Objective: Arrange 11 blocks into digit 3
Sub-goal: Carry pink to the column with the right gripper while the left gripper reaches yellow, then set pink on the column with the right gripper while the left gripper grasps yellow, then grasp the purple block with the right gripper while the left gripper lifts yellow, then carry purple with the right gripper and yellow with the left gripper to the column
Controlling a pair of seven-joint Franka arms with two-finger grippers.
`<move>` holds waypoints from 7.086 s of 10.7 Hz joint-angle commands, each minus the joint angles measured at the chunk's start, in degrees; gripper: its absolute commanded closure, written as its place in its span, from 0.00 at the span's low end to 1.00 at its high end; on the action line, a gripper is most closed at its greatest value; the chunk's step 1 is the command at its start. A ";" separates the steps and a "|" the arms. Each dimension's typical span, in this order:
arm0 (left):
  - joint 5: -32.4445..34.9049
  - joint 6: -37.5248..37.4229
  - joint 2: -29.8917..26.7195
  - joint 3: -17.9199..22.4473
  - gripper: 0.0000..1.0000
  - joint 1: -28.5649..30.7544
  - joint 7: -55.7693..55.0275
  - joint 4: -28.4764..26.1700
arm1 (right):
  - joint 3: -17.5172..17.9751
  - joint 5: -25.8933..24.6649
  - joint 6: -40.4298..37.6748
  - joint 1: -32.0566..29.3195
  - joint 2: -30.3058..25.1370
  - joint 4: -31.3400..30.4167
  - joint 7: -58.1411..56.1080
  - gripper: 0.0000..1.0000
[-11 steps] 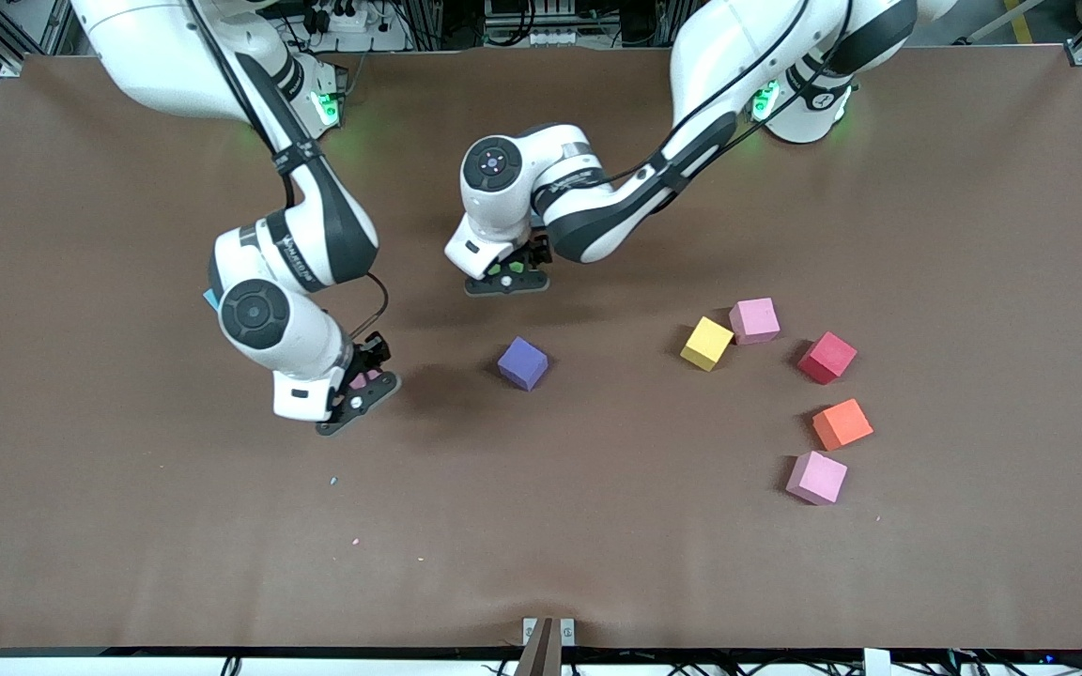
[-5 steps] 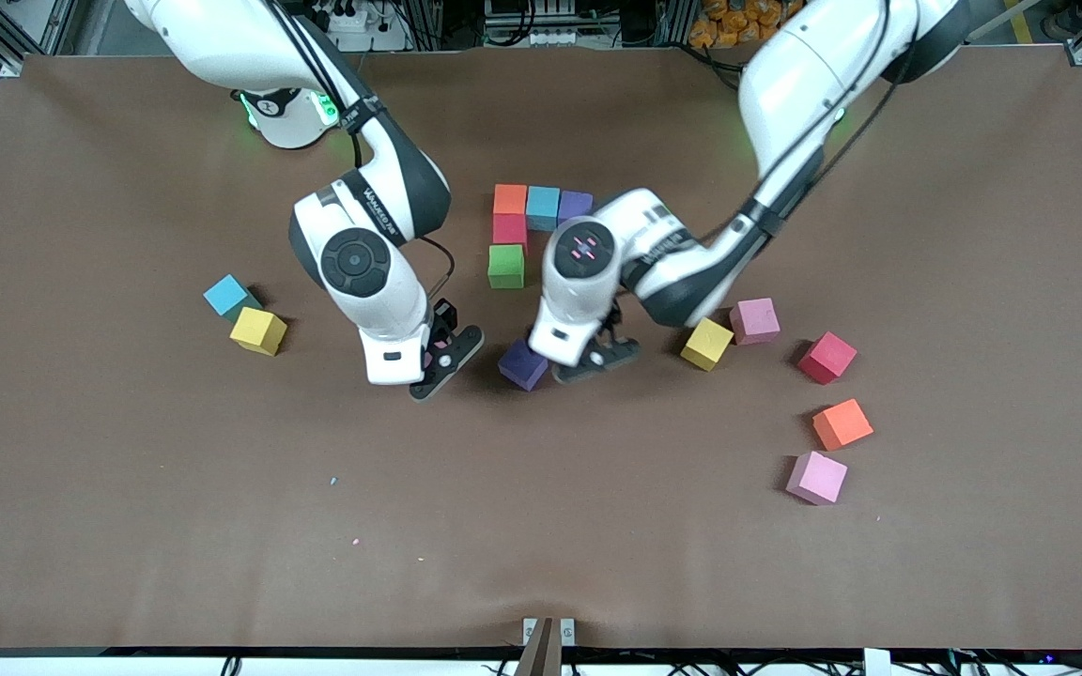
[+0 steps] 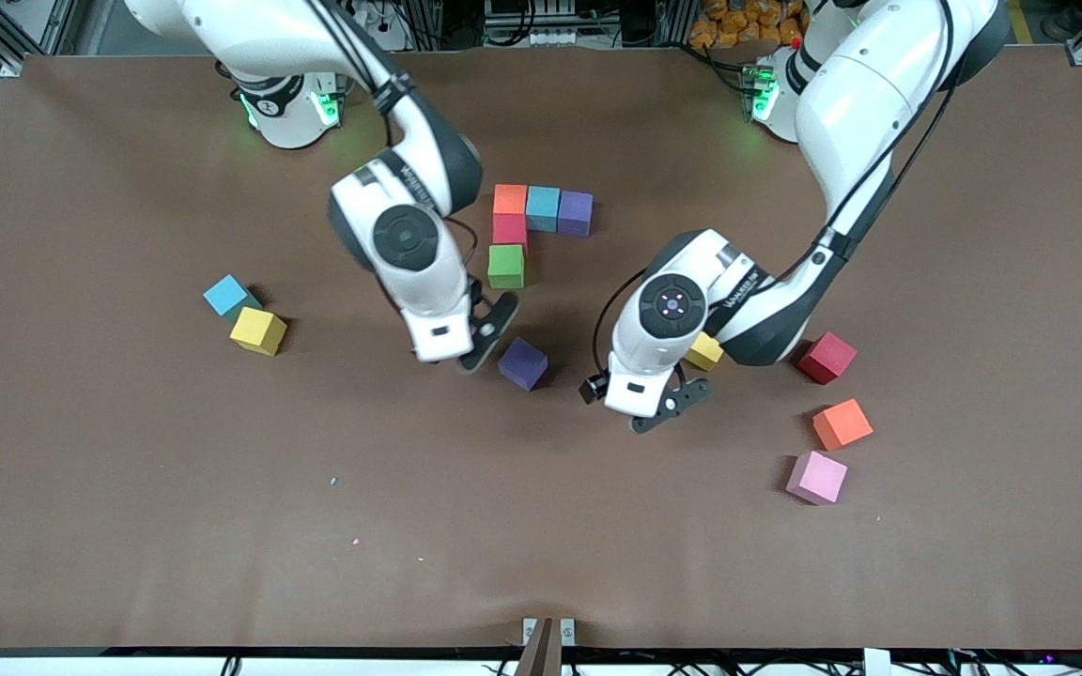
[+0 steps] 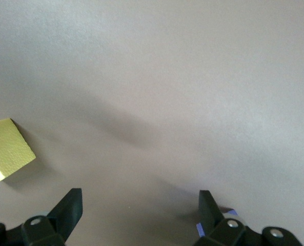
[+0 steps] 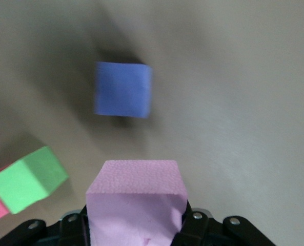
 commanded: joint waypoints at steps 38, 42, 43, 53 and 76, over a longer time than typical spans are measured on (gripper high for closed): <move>-1.10 16.32 -17.96 -0.93 0.00 15.94 -9.17 -37.79 | -0.66 -4.82 19.66 17.71 4.77 -12.46 -7.08 0.00; -1.01 16.76 -15.77 -0.93 0.00 15.51 -9.87 -37.36 | -0.58 -3.07 13.08 17.28 -1.11 -12.46 -6.73 0.00; -1.01 17.37 -15.58 -0.93 0.00 15.51 -9.87 -37.44 | -0.58 -1.84 11.06 16.92 -2.69 -12.46 -6.64 0.00; 1.18 17.38 -13.65 -0.40 0.47 17.00 -13.29 -36.30 | -0.84 -1.39 7.96 2.08 8.61 6.96 5.92 0.00; 0.31 14.48 -14.88 -13.06 1.00 13.40 -55.89 -35.95 | -0.84 -4.38 19.65 4.53 10.76 2.94 36.98 1.00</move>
